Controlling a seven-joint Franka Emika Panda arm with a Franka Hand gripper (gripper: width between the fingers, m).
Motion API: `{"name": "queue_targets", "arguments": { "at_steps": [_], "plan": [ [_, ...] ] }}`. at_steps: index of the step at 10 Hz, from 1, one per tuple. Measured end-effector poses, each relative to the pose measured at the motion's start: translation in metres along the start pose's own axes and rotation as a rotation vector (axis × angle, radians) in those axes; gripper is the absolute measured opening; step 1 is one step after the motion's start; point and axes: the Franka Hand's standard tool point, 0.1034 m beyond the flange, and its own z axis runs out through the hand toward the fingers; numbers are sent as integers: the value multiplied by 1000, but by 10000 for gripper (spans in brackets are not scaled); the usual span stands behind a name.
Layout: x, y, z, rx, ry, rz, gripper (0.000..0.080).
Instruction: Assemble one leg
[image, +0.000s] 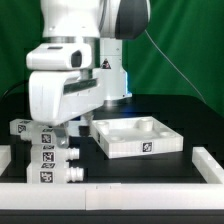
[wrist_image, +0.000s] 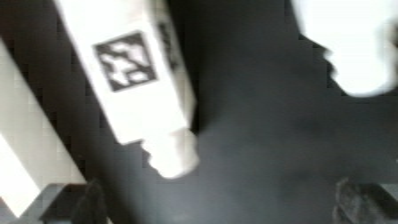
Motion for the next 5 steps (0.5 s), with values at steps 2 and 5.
{"name": "queue_targets", "arguments": {
  "at_steps": [2, 5],
  "plan": [
    [18, -24, -14, 19, -15, 169, 649],
    [15, -23, -10, 22, -14, 150, 649]
  ]
}}
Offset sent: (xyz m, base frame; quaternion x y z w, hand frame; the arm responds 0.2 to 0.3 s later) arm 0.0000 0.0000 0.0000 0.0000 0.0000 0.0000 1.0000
